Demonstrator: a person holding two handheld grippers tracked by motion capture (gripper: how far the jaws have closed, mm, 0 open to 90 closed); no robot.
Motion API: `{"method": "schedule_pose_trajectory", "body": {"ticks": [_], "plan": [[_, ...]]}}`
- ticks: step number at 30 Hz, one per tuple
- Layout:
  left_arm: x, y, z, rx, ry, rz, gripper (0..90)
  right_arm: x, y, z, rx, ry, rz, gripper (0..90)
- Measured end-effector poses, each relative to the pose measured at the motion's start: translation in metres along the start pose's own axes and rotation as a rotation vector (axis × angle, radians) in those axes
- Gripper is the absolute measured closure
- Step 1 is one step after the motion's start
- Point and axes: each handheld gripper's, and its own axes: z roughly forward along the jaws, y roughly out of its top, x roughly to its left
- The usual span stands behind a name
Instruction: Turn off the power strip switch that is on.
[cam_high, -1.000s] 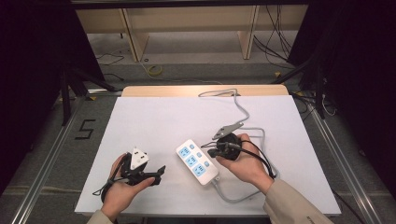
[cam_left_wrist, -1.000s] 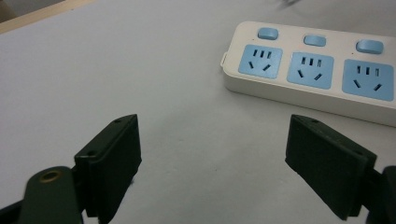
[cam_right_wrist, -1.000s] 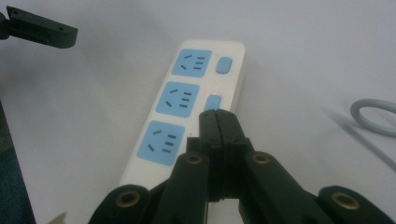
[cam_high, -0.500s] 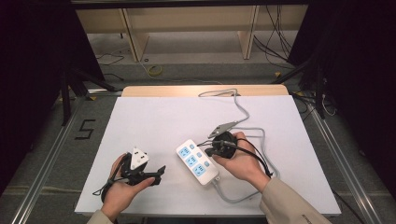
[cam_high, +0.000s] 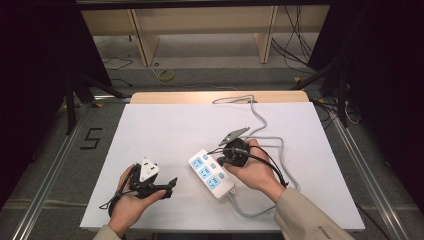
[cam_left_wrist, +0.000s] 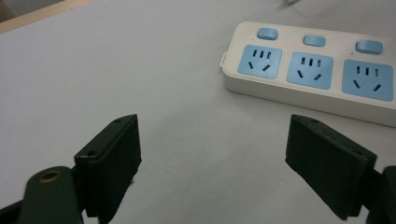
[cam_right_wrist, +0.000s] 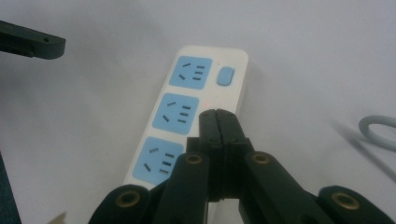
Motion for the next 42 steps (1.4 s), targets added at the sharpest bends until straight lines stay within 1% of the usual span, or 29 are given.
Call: {"method": "schedule_pose_trajectory", "body": {"ticks": [7,10,11,23,27,28,33,38,42], "plan": [[0.000,0.000,0.000,0.000,-0.001,0.001,17.7,-0.001,0.007,0.002,0.008,-0.002,-0.005,90.0],[0.000,0.000,0.000,0.000,-0.001,0.000,17.7,-0.001,0.009,0.004,0.015,-0.001,-0.001,90.0],[0.000,0.000,0.000,0.000,-0.002,0.000,17.7,0.000,0.009,0.004,0.021,-0.002,0.007,90.0],[0.000,0.000,0.000,-0.002,-0.003,-0.001,17.7,-0.003,0.015,0.013,0.046,-0.003,0.007,90.0],[0.000,0.000,0.000,-0.001,-0.005,-0.001,17.7,-0.002,0.016,0.016,0.059,-0.002,0.020,90.0],[0.000,0.000,0.000,-0.001,-0.005,-0.001,17.7,-0.003,0.016,0.017,0.064,-0.002,0.014,90.0],[-0.001,0.000,0.000,-0.001,-0.006,0.000,17.7,-0.003,0.018,0.022,0.086,-0.002,0.020,90.0],[0.000,0.000,0.000,-0.001,-0.006,-0.001,17.7,-0.003,0.020,0.027,0.104,-0.003,0.010,90.0],[0.000,0.000,0.000,-0.001,-0.006,-0.001,17.7,-0.003,0.022,0.031,0.114,-0.001,0.013,90.0]]}}
